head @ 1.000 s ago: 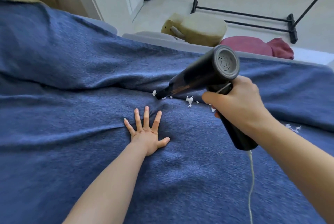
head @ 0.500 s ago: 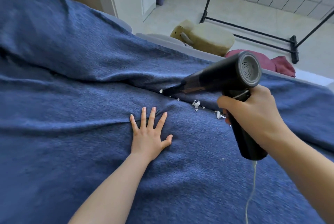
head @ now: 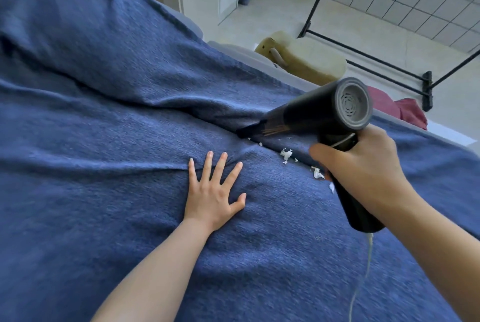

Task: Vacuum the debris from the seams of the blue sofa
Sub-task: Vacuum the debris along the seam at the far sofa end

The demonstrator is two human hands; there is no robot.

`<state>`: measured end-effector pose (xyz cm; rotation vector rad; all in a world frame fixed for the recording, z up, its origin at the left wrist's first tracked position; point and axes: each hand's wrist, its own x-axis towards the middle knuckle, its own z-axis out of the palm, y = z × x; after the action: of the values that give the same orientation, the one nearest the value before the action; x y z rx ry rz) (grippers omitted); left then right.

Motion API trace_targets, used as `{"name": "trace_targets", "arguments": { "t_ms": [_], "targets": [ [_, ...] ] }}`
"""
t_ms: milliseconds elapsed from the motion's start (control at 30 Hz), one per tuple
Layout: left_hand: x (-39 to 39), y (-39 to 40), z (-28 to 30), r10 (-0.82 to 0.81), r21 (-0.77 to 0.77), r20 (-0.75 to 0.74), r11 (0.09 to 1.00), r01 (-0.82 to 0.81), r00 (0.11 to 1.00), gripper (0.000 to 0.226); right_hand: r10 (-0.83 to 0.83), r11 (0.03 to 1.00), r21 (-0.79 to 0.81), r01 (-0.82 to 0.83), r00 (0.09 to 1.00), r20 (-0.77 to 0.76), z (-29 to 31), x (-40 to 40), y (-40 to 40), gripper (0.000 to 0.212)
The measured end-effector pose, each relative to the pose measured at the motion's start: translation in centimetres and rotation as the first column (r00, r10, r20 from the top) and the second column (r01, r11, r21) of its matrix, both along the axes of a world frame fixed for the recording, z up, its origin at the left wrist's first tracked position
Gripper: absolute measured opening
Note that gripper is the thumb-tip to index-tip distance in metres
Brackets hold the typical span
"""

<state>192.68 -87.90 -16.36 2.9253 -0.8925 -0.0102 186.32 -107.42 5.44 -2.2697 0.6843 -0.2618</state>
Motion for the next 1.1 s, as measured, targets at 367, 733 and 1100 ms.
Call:
{"name": "trace_targets", "arguments": {
  "t_ms": [367,733,1100],
  "targets": [
    [-0.1,0.1,0.0,-0.005,-0.012,0.003,1.0,0.005,1.0,0.067,0.05,0.995,-0.09,-0.054,0.998,-0.04,0.0,-0.9,-1.0,0.026],
    [-0.4,0.1,0.3,-0.013,-0.023,-0.003,1.0,0.013,1.0,0.062,0.093,0.98,-0.17,-0.098,0.995,-0.037,0.9,-2.7,-1.8,0.027],
    [0.1,-1.1,0.9,-0.013,0.01,-0.019,1.0,0.013,1.0,0.069,0.084,0.983,-0.163,-0.086,0.996,-0.02,1.0,-4.2,-3.1,0.03]
  ]
}}
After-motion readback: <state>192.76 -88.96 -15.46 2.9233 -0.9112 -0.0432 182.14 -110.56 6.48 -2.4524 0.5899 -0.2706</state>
